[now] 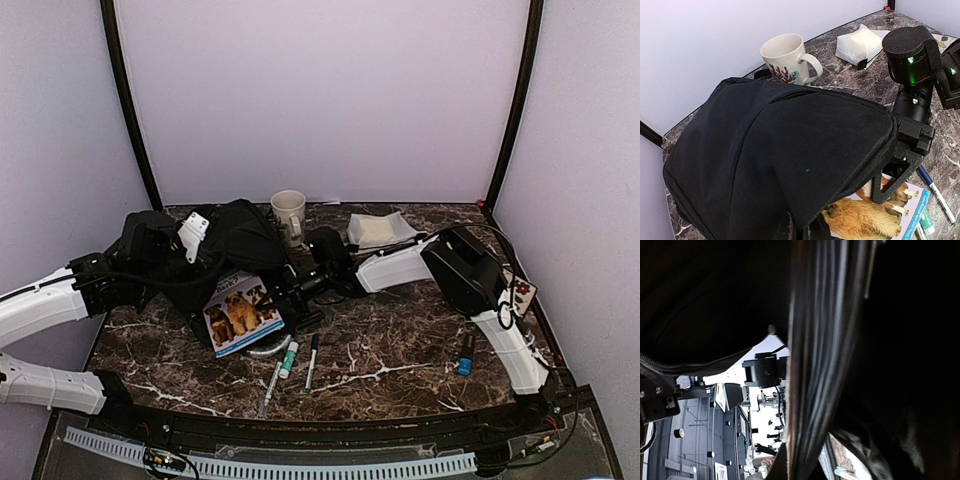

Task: Pack the student bag
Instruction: Place the book in the largest pocket of the bag.

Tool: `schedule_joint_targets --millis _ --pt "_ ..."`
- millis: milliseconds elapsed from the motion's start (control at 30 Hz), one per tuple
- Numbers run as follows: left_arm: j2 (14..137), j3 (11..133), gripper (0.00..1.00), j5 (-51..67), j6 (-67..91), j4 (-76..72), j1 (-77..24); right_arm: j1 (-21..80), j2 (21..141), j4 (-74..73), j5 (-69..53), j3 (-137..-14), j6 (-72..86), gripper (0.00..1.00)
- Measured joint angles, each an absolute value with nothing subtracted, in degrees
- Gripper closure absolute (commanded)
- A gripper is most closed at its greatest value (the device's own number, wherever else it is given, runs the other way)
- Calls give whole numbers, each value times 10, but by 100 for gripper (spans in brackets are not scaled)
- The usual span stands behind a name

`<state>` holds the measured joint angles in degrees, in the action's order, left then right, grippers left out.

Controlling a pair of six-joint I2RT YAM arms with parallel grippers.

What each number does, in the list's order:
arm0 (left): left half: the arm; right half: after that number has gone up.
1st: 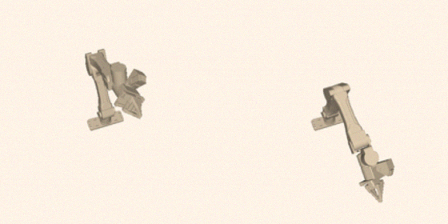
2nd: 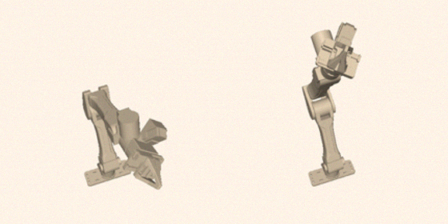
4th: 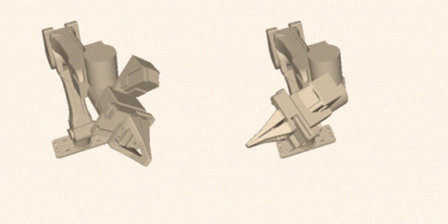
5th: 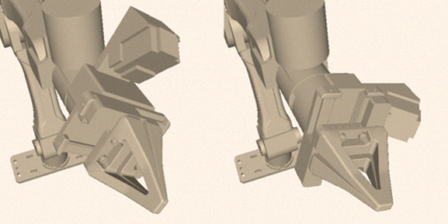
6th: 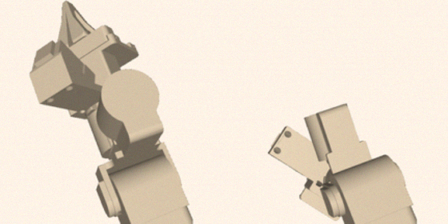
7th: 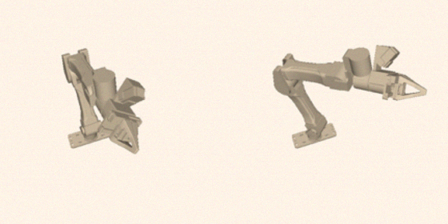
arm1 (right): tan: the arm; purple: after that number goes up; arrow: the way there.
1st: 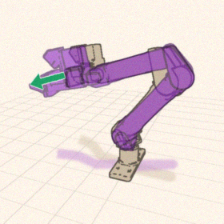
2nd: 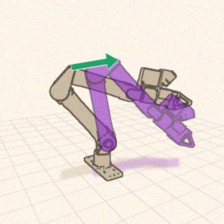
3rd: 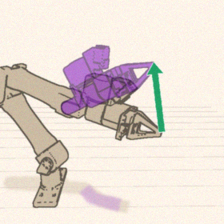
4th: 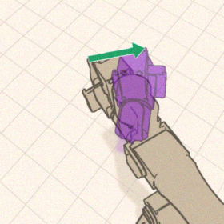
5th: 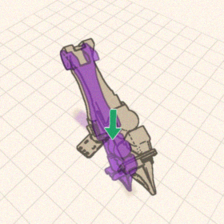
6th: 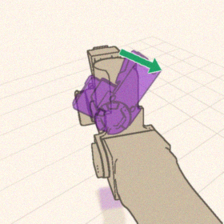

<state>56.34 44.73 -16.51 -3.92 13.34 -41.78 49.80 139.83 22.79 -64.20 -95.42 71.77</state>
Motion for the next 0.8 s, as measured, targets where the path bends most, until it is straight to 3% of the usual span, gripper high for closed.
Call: schedule_joint_targets --millis 200,467,800 --pt "568 447 100 -157 -40 133 -418 498 1398 171 -623 -960 673 64" --pt "565 447 100 -157 -43 133 -418 510 1368 48 -564 -961 569 40" --pt "560 447 100 -161 -46 133 -418 552 1326 -140 -439 -978 409 32"
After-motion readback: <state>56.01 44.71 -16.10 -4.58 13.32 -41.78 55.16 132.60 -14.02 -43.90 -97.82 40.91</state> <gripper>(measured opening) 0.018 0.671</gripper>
